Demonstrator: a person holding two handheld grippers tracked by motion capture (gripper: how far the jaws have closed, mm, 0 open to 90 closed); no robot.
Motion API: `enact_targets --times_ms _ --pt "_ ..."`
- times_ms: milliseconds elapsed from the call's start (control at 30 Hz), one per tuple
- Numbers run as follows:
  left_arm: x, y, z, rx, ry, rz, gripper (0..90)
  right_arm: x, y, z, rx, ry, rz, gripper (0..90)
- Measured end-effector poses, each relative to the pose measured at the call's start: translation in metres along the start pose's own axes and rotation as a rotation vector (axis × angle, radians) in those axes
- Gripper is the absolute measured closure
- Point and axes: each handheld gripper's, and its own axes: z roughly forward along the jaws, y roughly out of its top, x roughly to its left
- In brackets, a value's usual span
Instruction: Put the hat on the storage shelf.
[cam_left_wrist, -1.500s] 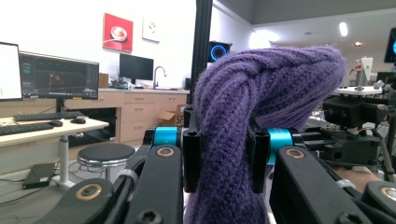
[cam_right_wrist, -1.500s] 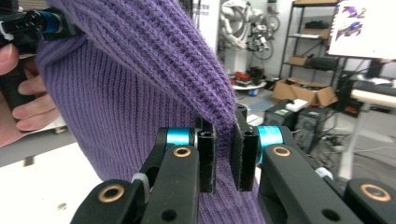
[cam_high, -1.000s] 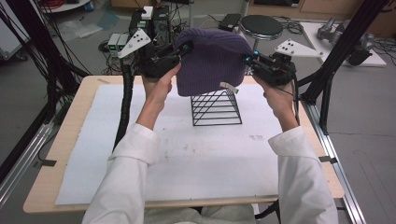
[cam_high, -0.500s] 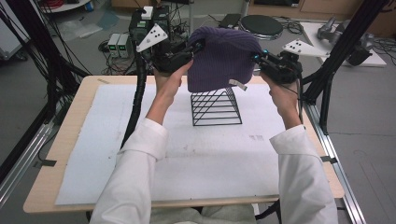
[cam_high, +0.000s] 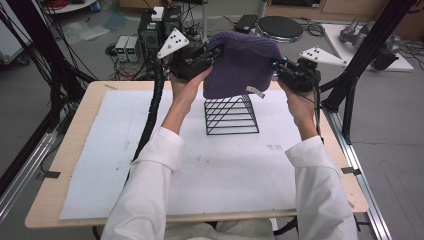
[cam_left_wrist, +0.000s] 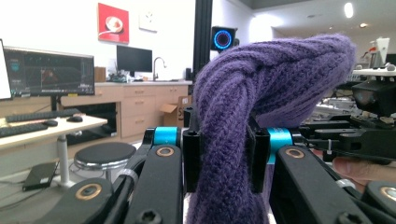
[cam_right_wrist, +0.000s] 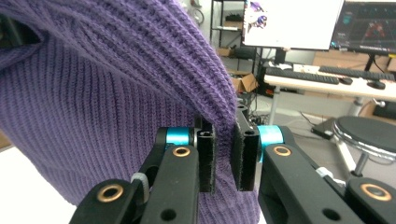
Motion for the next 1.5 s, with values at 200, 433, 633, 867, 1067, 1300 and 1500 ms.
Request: enact_targets --times_ms 200,433,633,867,1067,1300,1500 --pt "-0.002 -0.013 0.004 0.027 0.015 0.021 74.2 -0.002 -0.017 0.005 0.040 -0.019 0.061 82.8" --pt "0.000 -0.031 0.004 0.033 -0.001 -0.028 73.9 -0.006 -0.031 0.008 0.067 -0.021 0.075 82.7" --pt "-0.003 -0.047 0.003 0.055 -0.005 -0.049 73.6 -0.007 -0.045 0.007 0.104 -0.027 0.108 82.4" --pt "-0.001 -0.063 0.001 0.089 -0.001 -0.090 73.5 -0.005 -0.064 0.009 0.155 -0.024 0.144 82.2" --pt "-0.001 -0.080 -0.003 0.104 0.003 -0.123 73.5 -0.003 -0.077 0.013 0.195 -0.036 0.149 82.1" --pt "-0.002 -0.098 -0.006 0.129 0.009 -0.141 73.4 -0.001 -0.095 0.015 0.245 -0.049 0.183 81.9" --pt "0.001 -0.114 -0.010 0.150 0.017 -0.159 73.3 -0.001 -0.107 0.018 0.272 -0.043 0.196 81.7"
